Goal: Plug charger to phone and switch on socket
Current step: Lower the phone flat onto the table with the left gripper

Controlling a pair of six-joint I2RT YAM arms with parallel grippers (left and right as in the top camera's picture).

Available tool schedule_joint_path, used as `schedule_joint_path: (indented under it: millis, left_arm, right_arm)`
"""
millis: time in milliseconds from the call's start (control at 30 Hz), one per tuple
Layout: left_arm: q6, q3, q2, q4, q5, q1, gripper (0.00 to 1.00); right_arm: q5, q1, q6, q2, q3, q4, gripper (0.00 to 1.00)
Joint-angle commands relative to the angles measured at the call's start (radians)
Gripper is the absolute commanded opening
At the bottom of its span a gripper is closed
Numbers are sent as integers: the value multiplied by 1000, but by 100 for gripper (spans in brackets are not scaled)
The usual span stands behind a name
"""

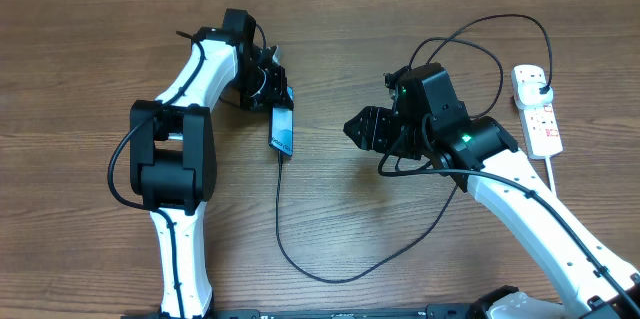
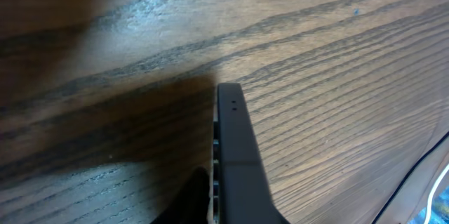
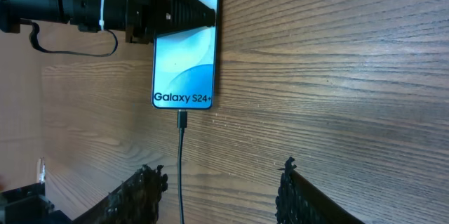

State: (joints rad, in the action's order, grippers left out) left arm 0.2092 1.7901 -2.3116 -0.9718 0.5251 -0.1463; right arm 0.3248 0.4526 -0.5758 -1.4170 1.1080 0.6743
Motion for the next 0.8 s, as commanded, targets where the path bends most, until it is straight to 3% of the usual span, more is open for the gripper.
schedule_joint_path:
  millis: [0,200,433,767]
  left_arm:
    - [8,-2,-10,0,10,-5,18]
    - [8,-2,-10,-4,-2,-5,25]
    - [7,-2,-10,-18,-12,-4,41]
    - [8,-2,-10,-27,-71,-4,42]
  right_arm:
    - [-10,-3,8,-3,11,-2,55]
    - [-10,-3,9,-3,11,0,55]
    - [-10,-3,9,-3,11,3,55]
    - [-11,-3,9,-3,11,11,55]
